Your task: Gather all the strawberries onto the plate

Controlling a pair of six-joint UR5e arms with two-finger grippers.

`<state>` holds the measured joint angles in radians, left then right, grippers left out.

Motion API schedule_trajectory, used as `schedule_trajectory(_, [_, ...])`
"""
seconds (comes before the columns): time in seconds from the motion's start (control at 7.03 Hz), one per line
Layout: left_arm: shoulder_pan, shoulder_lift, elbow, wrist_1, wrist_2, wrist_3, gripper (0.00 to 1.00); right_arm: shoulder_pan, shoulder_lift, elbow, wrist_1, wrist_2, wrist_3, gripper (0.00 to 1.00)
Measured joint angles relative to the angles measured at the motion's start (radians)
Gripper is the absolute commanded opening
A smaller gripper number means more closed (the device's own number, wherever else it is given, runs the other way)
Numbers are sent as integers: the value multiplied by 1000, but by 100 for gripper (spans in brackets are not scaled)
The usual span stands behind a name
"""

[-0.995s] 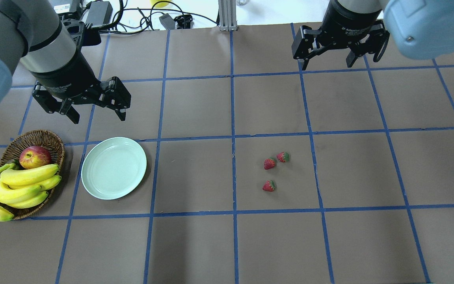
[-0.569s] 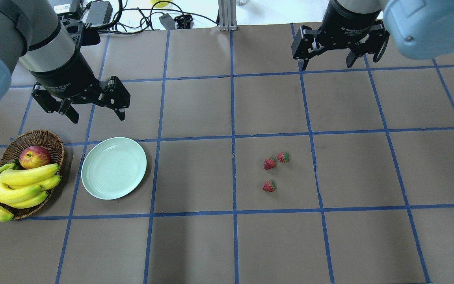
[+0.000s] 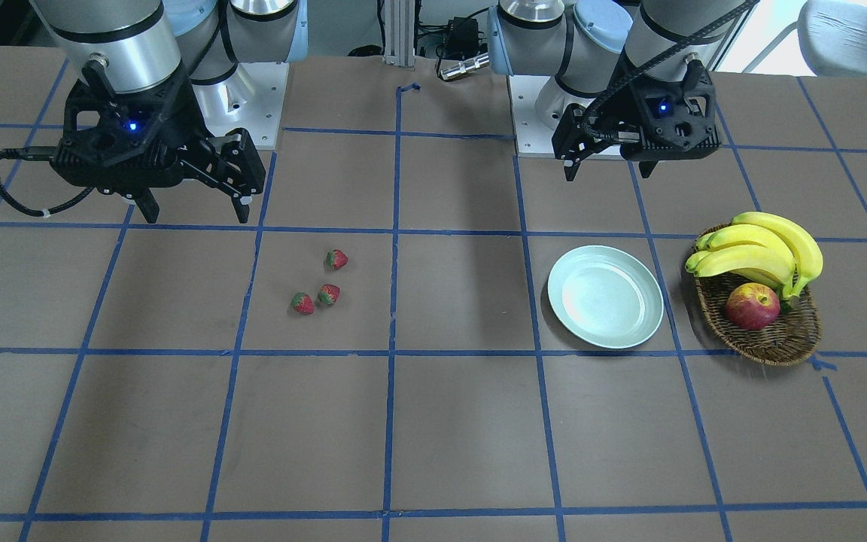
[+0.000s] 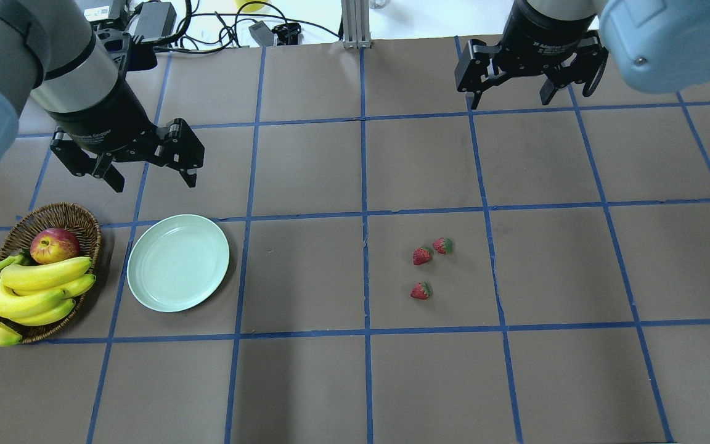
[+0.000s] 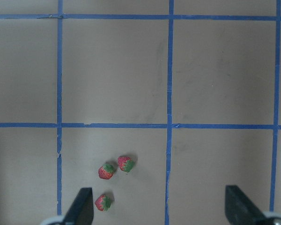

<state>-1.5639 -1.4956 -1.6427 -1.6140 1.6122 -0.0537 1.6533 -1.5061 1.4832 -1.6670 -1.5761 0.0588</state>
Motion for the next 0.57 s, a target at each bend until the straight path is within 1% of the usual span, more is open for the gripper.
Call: schedule_trajectory(0.57, [0, 0, -1, 5, 0, 1, 100, -5, 39, 1, 1, 9, -8, 100])
